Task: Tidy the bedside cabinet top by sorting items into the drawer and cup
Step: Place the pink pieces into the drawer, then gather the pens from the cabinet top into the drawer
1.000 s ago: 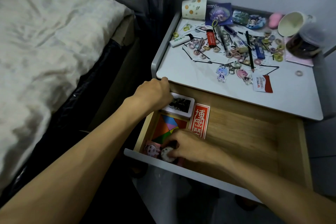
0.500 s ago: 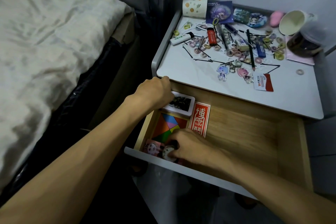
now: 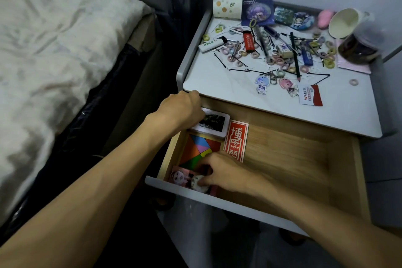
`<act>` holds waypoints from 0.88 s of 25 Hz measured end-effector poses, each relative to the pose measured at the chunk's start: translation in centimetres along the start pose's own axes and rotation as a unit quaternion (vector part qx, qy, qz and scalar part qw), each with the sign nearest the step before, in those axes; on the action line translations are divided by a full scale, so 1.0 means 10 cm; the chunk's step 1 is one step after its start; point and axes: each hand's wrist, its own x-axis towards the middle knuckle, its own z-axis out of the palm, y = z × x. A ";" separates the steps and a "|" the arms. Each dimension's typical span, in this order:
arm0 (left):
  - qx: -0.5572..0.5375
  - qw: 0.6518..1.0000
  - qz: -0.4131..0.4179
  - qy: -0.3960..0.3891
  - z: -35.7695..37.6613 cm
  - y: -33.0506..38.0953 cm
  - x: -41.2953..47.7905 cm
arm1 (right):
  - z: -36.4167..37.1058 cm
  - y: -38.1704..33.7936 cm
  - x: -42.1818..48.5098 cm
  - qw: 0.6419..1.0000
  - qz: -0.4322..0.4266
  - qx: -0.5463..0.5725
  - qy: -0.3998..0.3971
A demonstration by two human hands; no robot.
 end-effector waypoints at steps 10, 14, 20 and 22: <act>-0.042 0.992 0.011 0.120 -0.26 0.19 -0.13 | -1.10 0.07 -0.34 0.973 0.061 0.109 0.196; -0.183 0.975 0.069 0.107 -0.44 0.35 -0.09 | -1.58 0.25 -0.51 0.932 0.083 0.113 0.334; -0.258 0.959 0.104 0.057 -0.69 0.50 0.22 | -1.94 0.66 -0.48 0.930 0.132 0.044 0.341; -0.241 0.962 0.109 0.062 -0.70 0.63 0.38 | -2.00 0.72 -0.45 0.932 0.128 0.043 0.337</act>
